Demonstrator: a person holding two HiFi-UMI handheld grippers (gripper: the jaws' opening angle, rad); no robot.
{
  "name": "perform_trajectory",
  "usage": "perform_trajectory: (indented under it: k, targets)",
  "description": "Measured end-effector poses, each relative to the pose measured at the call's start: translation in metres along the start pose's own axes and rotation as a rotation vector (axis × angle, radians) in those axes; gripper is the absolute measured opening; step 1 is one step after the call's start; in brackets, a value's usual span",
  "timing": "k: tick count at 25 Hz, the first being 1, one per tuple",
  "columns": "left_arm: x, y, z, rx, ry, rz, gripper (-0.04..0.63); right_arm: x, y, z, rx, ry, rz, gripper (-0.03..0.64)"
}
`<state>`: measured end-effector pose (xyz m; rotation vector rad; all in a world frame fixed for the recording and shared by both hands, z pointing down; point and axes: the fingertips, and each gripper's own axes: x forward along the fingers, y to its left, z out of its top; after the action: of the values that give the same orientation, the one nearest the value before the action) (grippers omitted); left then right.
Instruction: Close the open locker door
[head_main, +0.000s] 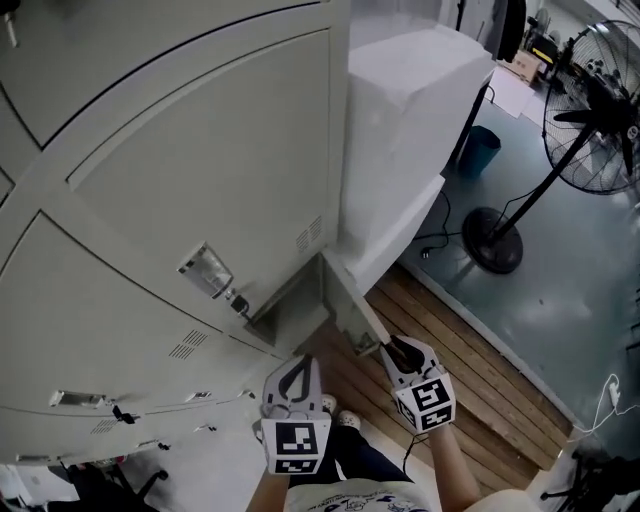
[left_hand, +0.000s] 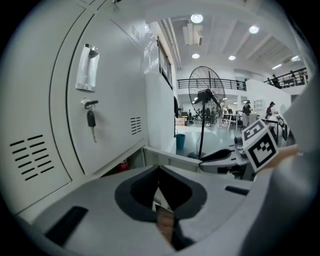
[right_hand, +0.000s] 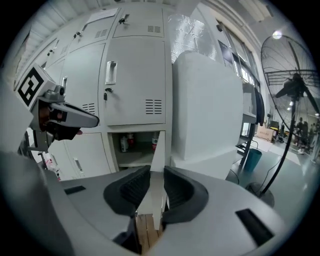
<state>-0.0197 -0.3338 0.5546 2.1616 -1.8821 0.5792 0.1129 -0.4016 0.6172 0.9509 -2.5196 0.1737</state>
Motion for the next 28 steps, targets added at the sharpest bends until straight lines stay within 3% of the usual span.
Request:
perform_trajectory:
  k: [17,28]
  targets:
    - [-0.095,0.056,-0.04,-0.112,0.018,0.262,0.003,0.025,0.099,0.015,-0.067,-0.011,0.178,0.112]
    - [-0.125,0.1,-0.059,-0.158,0.006,0.311,0.003,0.065,0.158,0.035,-0.133,-0.01,0.218,0.095]
